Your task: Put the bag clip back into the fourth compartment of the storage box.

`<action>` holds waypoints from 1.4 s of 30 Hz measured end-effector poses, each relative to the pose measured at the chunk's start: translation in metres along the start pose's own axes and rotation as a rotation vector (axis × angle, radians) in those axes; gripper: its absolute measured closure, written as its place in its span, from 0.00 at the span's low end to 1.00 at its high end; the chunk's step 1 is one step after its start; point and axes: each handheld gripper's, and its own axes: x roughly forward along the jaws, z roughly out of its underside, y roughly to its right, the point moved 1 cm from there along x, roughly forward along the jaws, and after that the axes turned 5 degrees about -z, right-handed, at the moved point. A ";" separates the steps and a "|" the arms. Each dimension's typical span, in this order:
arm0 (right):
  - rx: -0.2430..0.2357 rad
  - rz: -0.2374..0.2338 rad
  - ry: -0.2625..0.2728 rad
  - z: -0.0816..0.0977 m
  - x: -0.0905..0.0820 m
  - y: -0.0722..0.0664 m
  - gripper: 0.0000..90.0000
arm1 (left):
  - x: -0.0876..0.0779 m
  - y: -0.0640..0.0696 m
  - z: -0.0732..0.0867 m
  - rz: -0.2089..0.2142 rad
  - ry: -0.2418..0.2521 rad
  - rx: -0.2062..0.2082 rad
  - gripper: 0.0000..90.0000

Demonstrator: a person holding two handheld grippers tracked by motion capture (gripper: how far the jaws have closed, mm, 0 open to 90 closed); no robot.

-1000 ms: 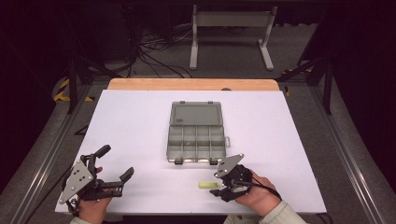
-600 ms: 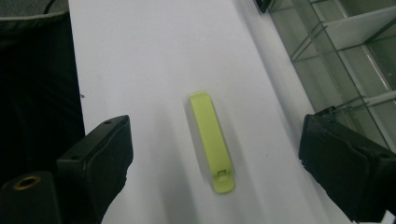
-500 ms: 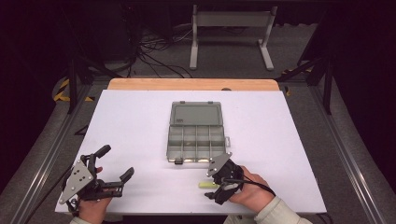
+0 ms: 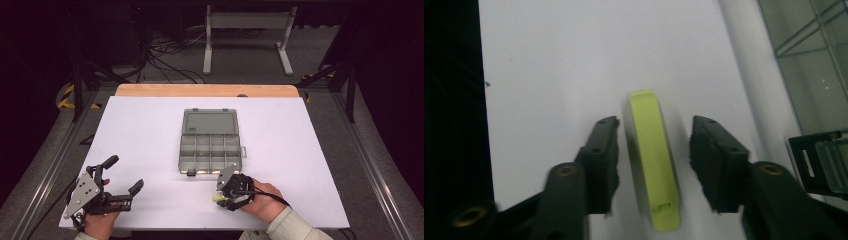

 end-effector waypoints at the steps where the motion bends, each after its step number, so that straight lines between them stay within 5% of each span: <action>1: 0.012 -0.018 0.003 0.000 0.000 0.000 0.73 | 0.000 0.000 0.000 -0.001 0.000 0.003 0.00; 3: -0.004 -0.022 -0.004 0.000 -0.001 0.000 0.86 | 0.000 0.000 0.000 -0.001 0.000 0.003 0.00; 10: 0.008 -0.003 0.021 -0.001 -0.005 0.001 0.87 | 0.000 0.000 0.000 -0.002 0.001 0.002 0.00; 24: 0.008 0.000 0.103 -0.021 -0.047 0.003 0.87 | 0.002 -0.002 0.001 -0.006 -0.004 -0.006 0.00; 42: 0.026 0.068 0.206 -0.039 -0.089 0.021 0.87 | 0.002 0.000 0.001 0.000 -0.007 -0.002 0.00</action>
